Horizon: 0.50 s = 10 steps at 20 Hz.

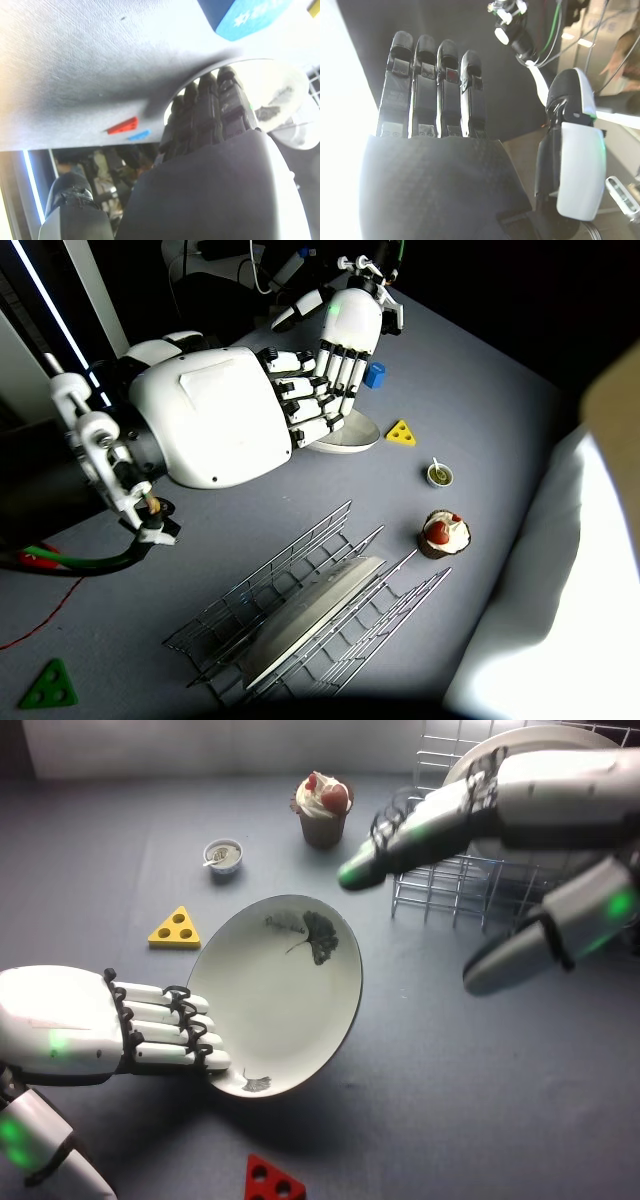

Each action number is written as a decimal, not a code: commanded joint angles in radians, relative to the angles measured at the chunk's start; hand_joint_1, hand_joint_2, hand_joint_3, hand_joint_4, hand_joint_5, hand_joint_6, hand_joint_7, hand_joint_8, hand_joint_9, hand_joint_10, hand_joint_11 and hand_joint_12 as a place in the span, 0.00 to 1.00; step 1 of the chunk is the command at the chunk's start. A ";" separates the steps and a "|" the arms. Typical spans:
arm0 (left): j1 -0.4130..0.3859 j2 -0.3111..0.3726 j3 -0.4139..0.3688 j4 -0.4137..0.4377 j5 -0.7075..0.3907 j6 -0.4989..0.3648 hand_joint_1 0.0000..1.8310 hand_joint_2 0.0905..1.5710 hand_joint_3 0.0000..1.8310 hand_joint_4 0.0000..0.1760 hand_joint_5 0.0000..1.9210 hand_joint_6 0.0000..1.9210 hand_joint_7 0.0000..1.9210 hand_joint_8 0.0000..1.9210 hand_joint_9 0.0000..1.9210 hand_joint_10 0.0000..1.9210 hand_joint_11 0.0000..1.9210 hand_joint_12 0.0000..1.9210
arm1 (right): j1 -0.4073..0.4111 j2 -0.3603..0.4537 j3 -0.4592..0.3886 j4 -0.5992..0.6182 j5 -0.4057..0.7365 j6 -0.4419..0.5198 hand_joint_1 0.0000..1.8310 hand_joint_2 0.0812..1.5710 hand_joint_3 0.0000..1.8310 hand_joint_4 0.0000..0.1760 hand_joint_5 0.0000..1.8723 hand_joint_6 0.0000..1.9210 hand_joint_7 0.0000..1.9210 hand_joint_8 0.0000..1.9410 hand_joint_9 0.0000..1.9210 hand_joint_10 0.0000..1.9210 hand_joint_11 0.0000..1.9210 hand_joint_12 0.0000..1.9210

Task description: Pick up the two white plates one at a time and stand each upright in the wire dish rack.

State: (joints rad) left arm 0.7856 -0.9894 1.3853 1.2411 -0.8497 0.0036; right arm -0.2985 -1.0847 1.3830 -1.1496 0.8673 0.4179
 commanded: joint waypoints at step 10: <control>0.010 -0.010 0.003 -0.013 -0.043 -0.004 0.01 0.51 0.00 0.00 0.05 0.00 0.04 0.00 0.04 0.00 0.03 0.00 | -0.007 -0.038 -0.045 0.258 -0.066 -0.599 0.61 0.53 0.00 0.09 0.12 0.00 0.15 0.00 0.16 0.00 0.16 0.00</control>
State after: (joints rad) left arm 0.7898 -0.9894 1.3857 1.2335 -0.8505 0.0036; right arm -0.3130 -1.1309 1.3415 -0.9455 0.7303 -0.1898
